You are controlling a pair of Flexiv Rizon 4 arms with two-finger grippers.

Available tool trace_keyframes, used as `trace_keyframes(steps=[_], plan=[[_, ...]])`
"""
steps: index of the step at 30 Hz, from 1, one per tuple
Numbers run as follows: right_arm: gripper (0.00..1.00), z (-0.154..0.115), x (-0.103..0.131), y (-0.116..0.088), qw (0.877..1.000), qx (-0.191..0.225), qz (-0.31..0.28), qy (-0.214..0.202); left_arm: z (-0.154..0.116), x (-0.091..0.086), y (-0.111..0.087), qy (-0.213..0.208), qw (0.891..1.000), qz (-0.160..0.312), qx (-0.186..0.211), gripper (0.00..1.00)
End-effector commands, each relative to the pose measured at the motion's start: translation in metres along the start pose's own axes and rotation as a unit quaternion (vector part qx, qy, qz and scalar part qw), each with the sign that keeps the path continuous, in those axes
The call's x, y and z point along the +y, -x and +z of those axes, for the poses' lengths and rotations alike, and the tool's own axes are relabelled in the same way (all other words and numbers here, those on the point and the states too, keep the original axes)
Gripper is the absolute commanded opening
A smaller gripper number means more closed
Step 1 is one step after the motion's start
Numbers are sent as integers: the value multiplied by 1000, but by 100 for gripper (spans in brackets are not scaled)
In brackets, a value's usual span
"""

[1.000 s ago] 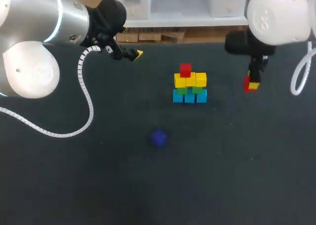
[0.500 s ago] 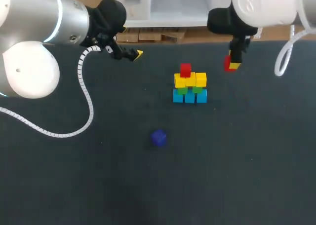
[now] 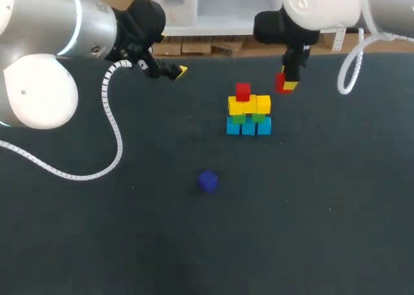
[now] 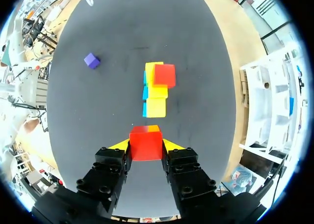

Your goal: Place the blue cubes, place green cubes on the blue cubes, place the yellow cubes on the green cubes, then place the red cubes on the yellow cubes, and place purple cube on the red cubes.

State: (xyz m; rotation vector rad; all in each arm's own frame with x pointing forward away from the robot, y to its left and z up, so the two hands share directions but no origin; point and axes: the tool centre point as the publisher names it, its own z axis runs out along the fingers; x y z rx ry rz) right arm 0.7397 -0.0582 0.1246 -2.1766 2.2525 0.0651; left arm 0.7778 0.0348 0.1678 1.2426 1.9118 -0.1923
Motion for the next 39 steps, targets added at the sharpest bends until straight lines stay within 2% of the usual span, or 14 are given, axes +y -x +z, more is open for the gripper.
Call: trace_keyframes(steps=[1,11,39], plan=[[0,3,-12,11,1000,6,4,10,0,1,-1,-2,1000,1,-3,100],[0,9,-13,24,1000,11,14,8,0,1,-1,-2,1000,1,-3,100],[0,33,-29,40,999,8,31,18,0,1,-1,-2,1000,1,-3,100]])
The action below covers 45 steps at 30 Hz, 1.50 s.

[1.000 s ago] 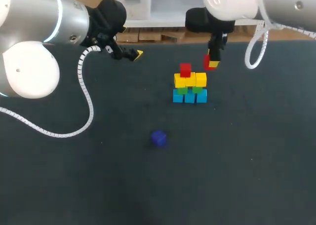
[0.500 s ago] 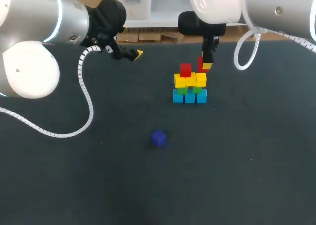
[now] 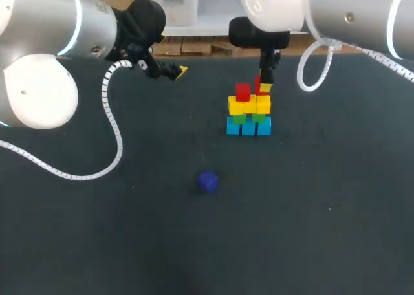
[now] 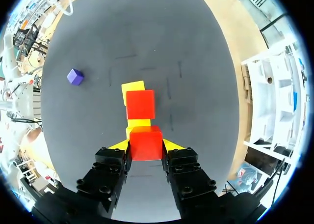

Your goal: Place the blue cubes, place green cubes on the blue cubes, place the yellow cubes on the green cubes, then place the red cubes on the yellow cubes, and place purple cube on the red cubes.

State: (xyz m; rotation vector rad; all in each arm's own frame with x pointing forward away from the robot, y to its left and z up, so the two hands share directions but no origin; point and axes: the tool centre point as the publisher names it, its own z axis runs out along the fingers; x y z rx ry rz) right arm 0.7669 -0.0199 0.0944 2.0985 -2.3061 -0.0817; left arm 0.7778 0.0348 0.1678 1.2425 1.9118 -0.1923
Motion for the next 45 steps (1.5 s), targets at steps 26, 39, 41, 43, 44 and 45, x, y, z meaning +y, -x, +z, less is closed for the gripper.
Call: trace_keyframes(steps=[26,39,41,43,44,45], plan=[[0,12,-5,8,1000,9,-4,11,0,1,-1,-2,1000,1,-3,100],[10,15,-3,8,1000,10,-8,13,0,1,-1,-2,1000,1,-3,100],[15,15,-3,8,1000,11,-9,12,0,1,-1,-2,1000,1,-3,100],[23,15,-2,8,1000,13,-10,11,0,1,-1,-2,1000,1,-3,100],[25,15,-2,8,1000,14,-10,11,0,1,-1,-2,1000,1,-3,100],[26,15,-2,8,1000,14,-10,11,0,1,-1,-2,1000,1,-3,100]])
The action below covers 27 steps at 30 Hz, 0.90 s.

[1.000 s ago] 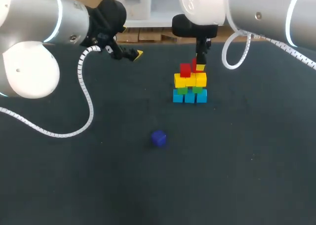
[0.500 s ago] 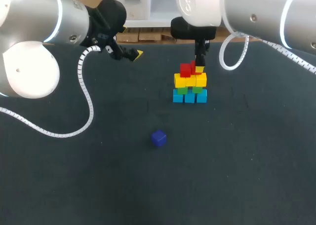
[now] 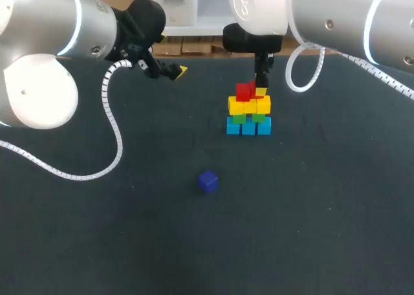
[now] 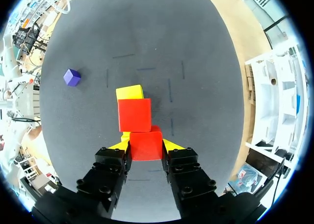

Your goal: Place the blue cubes, place green cubes on the blue cubes, place the yellow cubes on the green cubes, then place the red cubes on the yellow cubes, and place purple cube on the red cubes.

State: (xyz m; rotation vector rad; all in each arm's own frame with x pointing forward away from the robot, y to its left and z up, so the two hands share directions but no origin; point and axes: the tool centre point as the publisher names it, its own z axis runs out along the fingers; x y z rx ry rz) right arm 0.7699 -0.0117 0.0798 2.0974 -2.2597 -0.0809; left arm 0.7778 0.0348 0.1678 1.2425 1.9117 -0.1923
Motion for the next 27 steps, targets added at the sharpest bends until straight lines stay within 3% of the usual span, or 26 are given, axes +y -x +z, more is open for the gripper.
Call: trace_keyframes(steps=[1,6,18,20,22,24,27], plan=[[29,0,2,0,1000,2,-1,-1,0,1,-1,-2,1000,1,-3,100],[43,-1,3,-1,1000,5,-1,-1,0,1,-1,-2,1000,1,-3,100],[48,0,7,-3,1000,7,0,2,0,1,-1,-2,1000,1,-3,100],[62,0,8,-4,1000,6,0,3,0,1,-1,-2,1000,1,-3,100],[92,0,9,-5,1000,6,1,4,0,1,-1,-2,1000,1,-3,100],[100,0,9,-5,1000,5,2,4,0,1,-1,-2,1000,1,-3,100],[100,-1,11,-6,1000,5,3,4,0,1,-1,-2,1000,1,-3,100]])
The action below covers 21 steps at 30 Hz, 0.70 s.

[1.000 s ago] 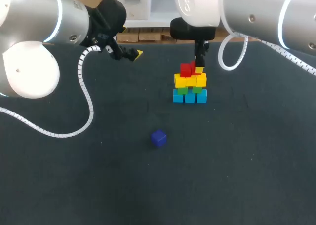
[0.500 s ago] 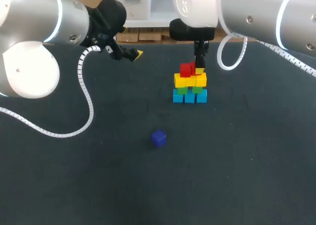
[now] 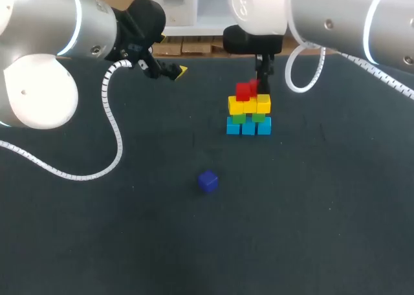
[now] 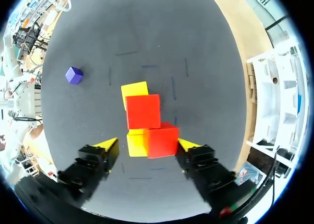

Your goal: Place the blue cubes, place green cubes on the blue cubes, place the yellow cubes on the green cubes, then place the red cubes on the yellow cubes, and place purple cube on the red cubes.

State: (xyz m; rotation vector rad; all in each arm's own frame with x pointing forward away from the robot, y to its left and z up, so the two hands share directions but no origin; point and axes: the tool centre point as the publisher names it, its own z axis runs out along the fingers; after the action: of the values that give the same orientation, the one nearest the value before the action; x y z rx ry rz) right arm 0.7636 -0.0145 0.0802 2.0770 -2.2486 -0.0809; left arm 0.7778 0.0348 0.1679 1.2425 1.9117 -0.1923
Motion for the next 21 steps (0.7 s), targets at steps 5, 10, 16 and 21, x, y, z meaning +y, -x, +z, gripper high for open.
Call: trace_keyframes(steps=[5,10,16,21], plan=[[100,-1,6,-3,1000,-4,-2,-2,0,1,-1,-2,1000,1,-3,100],[100,-3,7,-2,1000,-6,-5,-2,0,1,-1,-2,1000,1,-3,100],[100,-4,6,-2,1000,-9,-5,-6,0,1,-1,-2,1000,1,-3,100],[98,-6,7,-2,1000,-10,-7,-9,0,1,-1,-2,1000,1,-3,100]])
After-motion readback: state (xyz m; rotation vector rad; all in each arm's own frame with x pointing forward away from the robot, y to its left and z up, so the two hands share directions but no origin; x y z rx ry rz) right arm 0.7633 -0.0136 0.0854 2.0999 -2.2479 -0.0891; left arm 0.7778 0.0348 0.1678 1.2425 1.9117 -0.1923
